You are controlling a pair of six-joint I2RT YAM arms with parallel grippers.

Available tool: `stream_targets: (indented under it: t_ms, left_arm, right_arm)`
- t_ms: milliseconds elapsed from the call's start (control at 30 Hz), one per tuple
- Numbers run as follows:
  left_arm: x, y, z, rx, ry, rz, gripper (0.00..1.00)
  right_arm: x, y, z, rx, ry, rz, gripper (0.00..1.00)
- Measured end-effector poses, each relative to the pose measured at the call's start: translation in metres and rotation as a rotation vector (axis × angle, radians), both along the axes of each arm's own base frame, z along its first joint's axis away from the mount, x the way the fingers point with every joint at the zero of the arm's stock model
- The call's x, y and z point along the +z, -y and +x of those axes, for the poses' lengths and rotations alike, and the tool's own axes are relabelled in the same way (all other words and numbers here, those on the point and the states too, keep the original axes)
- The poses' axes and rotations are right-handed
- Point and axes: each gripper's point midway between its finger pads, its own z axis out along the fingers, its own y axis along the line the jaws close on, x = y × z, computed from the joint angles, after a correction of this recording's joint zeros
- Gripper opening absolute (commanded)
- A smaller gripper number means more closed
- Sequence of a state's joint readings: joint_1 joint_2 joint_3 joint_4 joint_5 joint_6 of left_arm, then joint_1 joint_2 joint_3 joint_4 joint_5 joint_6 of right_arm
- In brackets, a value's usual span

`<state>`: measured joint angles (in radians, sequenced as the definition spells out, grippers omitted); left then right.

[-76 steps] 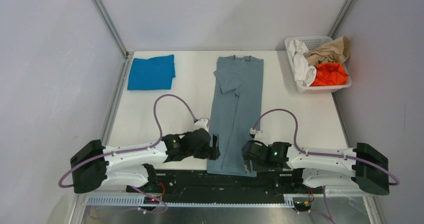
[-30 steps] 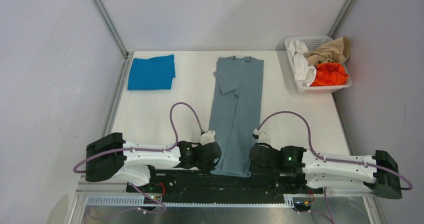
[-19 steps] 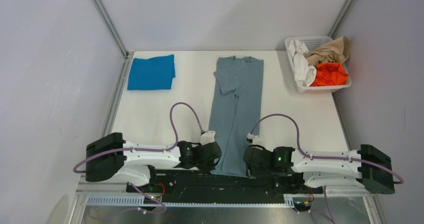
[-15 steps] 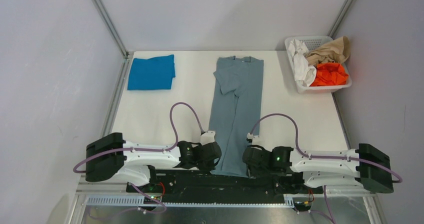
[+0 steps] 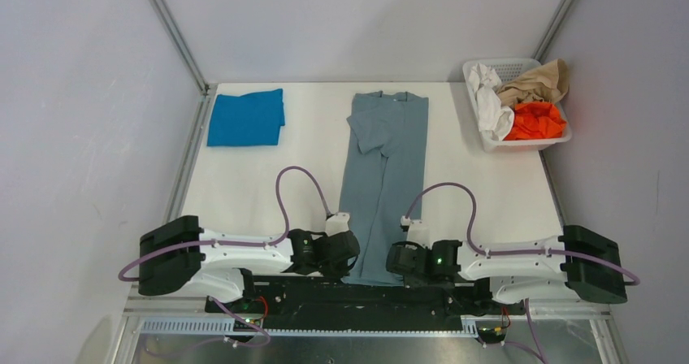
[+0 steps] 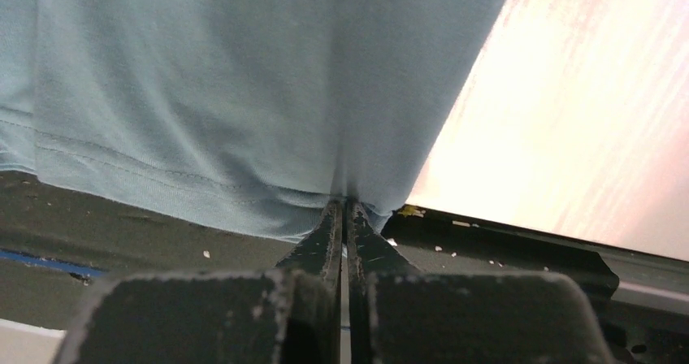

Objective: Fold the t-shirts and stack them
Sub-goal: Grab the bottom of the folded rectangular tshirt with both arms, then fold the folded rectangular tshirt in 1/3 of the way

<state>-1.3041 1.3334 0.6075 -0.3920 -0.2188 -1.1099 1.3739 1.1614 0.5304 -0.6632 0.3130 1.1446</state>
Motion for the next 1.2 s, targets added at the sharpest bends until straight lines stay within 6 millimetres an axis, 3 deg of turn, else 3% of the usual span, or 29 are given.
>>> stream_targets:
  t_ms: [300,533,833,933,1000,1200]
  left_arm:
    - [0.0,-0.005,-0.004,0.009,-0.009,-0.02,0.0]
    - [0.002,-0.007,-0.01,-0.007,-0.024,-0.041,0.0]
    - [0.022,-0.003,-0.013,-0.054,0.002,-0.084,0.0]
    - [0.04,0.007,0.0,-0.064,0.044,-0.101,0.0]
    - [0.058,0.016,0.021,-0.037,0.088,-0.13,0.0]
    - [0.093,0.023,0.095,0.08,0.203,-0.134,0.0]
  right_arm:
    - [0.021,0.017,-0.01,-0.026,-0.015,0.067,0.0]
    - [0.008,0.021,-0.022,-0.002,-0.067,0.085,0.0]
    - [0.018,0.016,-0.024,0.049,-0.059,0.132,0.0]
    - [0.033,0.012,-0.015,0.06,-0.027,0.163,0.0]
    - [0.044,0.009,0.0,0.036,0.006,0.184,0.0]
    - [0.071,0.009,0.068,-0.082,0.121,0.22,0.0]
